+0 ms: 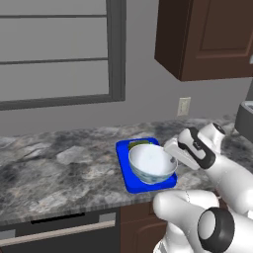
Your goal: Place the two vegetables and bowl onto the tray for setting up a vegetable dip station.
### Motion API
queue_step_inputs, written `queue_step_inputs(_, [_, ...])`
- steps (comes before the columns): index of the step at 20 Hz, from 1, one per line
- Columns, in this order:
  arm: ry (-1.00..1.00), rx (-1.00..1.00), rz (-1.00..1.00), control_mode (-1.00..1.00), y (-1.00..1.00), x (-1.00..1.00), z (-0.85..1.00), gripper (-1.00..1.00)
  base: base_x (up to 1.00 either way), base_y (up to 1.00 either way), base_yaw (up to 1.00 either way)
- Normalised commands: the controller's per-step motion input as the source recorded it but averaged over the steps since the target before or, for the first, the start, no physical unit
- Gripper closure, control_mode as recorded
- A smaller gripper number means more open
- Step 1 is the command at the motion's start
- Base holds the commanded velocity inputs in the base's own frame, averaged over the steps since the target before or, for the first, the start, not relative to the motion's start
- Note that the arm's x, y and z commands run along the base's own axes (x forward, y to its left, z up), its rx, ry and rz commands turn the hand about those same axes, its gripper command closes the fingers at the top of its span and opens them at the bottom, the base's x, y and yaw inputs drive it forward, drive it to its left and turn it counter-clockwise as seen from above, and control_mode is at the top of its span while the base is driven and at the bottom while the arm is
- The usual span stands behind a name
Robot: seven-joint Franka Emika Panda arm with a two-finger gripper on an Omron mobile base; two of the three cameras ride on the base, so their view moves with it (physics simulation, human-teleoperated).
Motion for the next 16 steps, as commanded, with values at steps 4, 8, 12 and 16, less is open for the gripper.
queue_step_inputs(4, [0.0,0.0,0.0,-1.0,0.0,0.17,-0.06,1.0,0.0,0.0,0.0])
queue_step_inputs(8, [0.0,0.0,0.0,-1.0,0.0,0.01,0.0,1.0,0.0,0.0,0.0])
queue_step_inputs(12, [0.0,0.0,0.0,-1.0,0.0,0.0,0.0,-1.0,0.0,0.0,0.0])
queue_step_inputs(16, [0.0,-0.02,0.0,-1.0,0.03,0.0,0.0,-1.0,0.0,0.0,0.0])
